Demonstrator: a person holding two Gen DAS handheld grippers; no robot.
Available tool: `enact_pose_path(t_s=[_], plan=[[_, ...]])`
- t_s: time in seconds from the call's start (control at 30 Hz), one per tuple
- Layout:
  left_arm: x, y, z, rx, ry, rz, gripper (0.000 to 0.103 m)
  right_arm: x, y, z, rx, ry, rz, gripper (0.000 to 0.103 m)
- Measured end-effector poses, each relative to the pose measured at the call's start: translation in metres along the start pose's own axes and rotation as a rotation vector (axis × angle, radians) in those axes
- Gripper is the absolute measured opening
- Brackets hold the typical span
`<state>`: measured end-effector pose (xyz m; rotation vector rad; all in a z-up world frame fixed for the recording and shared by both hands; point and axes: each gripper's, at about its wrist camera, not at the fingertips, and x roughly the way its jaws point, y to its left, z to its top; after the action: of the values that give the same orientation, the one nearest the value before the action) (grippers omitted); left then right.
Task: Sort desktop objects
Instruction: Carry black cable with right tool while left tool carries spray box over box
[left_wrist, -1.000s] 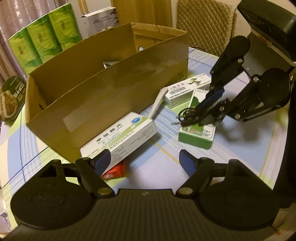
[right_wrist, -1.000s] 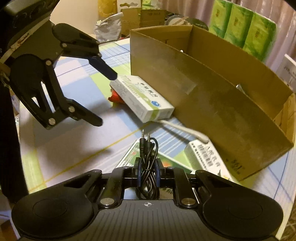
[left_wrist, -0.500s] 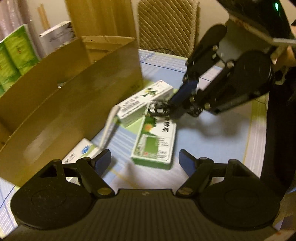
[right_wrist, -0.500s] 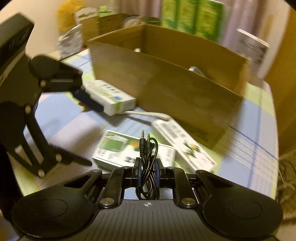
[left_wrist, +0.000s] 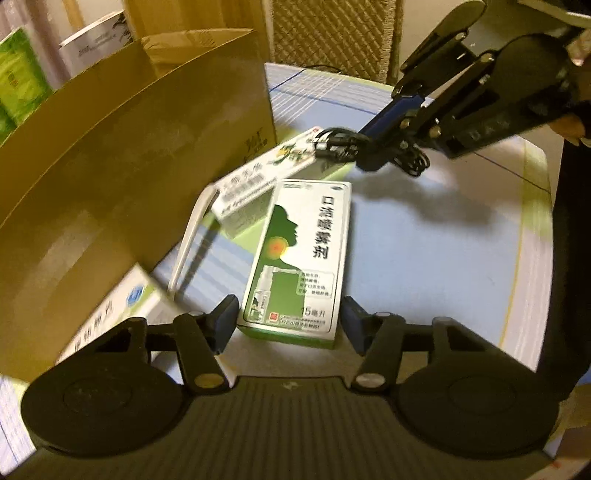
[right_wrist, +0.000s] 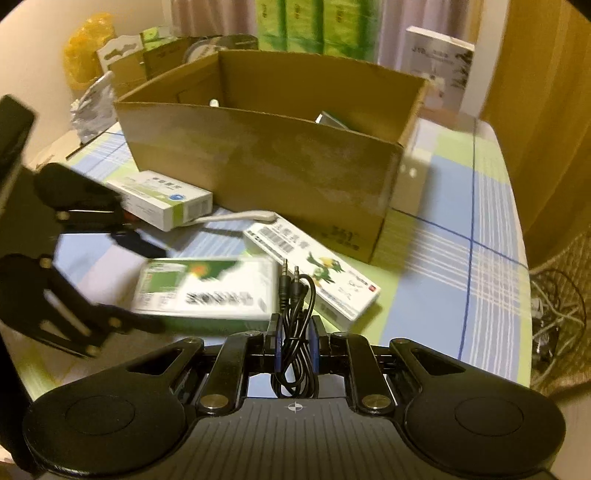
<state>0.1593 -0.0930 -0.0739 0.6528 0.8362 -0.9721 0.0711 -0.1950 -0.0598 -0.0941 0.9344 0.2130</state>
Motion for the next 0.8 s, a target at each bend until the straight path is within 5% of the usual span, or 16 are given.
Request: enact_pose_path(t_s=[0.33,0.57,0.8], plan=[[-0.035,-0.005,-0.039,-0.128,0.059,0.070,0.053,0.006,0.026,0.007,-0.030,0.014,0.041,0.011],[-0.031,0.008,-0.027,-0.184,0.010,0.065,0.057,0.018,0.034,0.009,-0.034,0.048,0.038,0.011],[-0.016,0.003,-0.014,-0.133,0.034,0.046,0.057,0.023,0.029,0.005,-0.023,0.071,0.040,0.011]])
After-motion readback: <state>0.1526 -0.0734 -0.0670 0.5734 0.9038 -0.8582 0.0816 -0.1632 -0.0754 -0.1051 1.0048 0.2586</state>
